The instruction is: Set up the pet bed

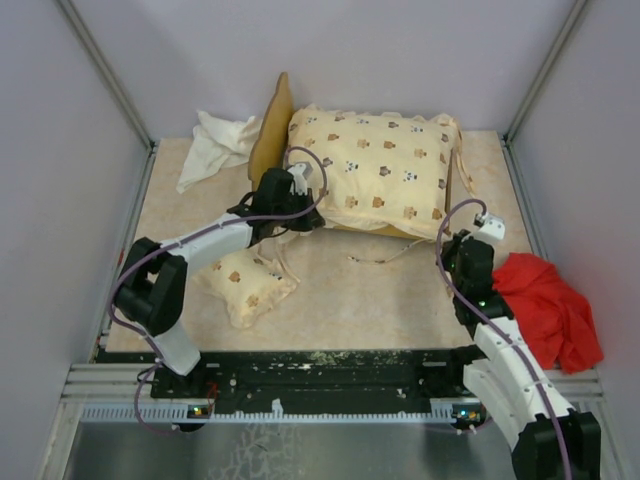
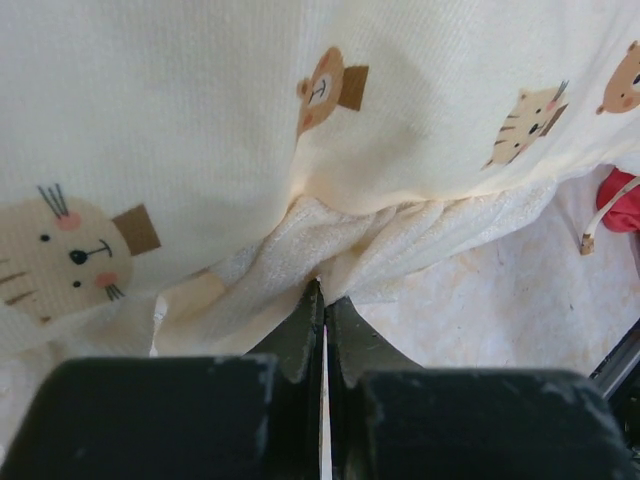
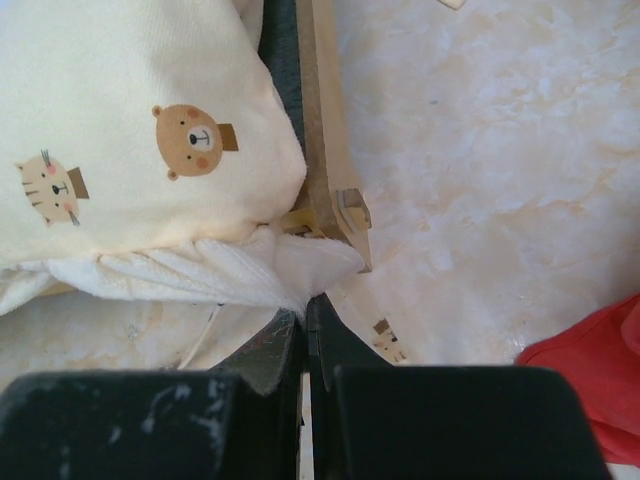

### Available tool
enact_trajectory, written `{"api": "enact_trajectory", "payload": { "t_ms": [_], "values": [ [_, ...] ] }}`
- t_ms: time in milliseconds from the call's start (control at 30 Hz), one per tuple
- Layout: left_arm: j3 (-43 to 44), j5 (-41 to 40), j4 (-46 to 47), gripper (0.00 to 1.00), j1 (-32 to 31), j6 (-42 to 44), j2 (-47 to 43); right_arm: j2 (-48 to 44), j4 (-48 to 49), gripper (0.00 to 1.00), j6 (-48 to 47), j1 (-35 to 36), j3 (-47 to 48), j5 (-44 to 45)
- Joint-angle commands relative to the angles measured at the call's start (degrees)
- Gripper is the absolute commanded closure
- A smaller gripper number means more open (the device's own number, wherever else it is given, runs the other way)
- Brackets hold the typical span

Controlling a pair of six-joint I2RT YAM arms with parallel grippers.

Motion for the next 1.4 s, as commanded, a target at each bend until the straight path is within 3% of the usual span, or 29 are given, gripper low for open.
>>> {"api": "enact_trajectory", "payload": {
  "t_ms": [0,300,400,467,500,633,767,933,1233,1367],
  "values": [
    [0.8,0.87,-3.59,1.0,1.72,1.6,-2.28,-2.12,0.55,1.0,-1.21,-1.66,2.91,1.7],
    [1.53,2.02,-5.54,1.0,2.25,3.49,-2.12,-2.71,-0.24,1.0,-1.7,-4.5,4.73,-5.86],
    [1.18,6.26,-4.33,0.97,2.25,4.61,-2.28,-0.67,-5.55,1.0,-2.1,-4.55,7.82,-11.01],
    [1.22,8.98,-4.32,0.89,2.19,4.06,-2.35,1.07,-10.71,0.72,-2.86,-4.58,10.99,-13.54],
    [1.22,9.98,-4.36,0.84,2.12,3.93,-2.6,1.54,-12.72,0.66,-3.0,-4.5,12.27,-14.53],
    [-0.06,12.4,-3.66,0.69,1.53,3.18,-4.88,1.0,-16.95,0.66,-2.46,-3.69,15.88,-17.05],
    [-1.31,12.7,-2.56,0.64,0.22,2.72,-6.98,1.2,-16.72,0.66,-1.35,2.89,16.67,-14.15],
    [-2.5,12.54,-0.85,0.6,-1.5,2.36,-7.49,4.06,-17.33,0.63,-1.29,12.69,18.23,-1.31],
    [-3.94,8.75,11.77,0.56,-5.22,1.38,-0.9,14.35,-16.3,0.63,0.03,27.11,24.56,4.79],
    [-3.83,3.57,13.85,0.55,-5.13,2.7,1.18,18.67,-11.23,0.63,-0.73,28.83,23.29,6.55]
  ]
}}
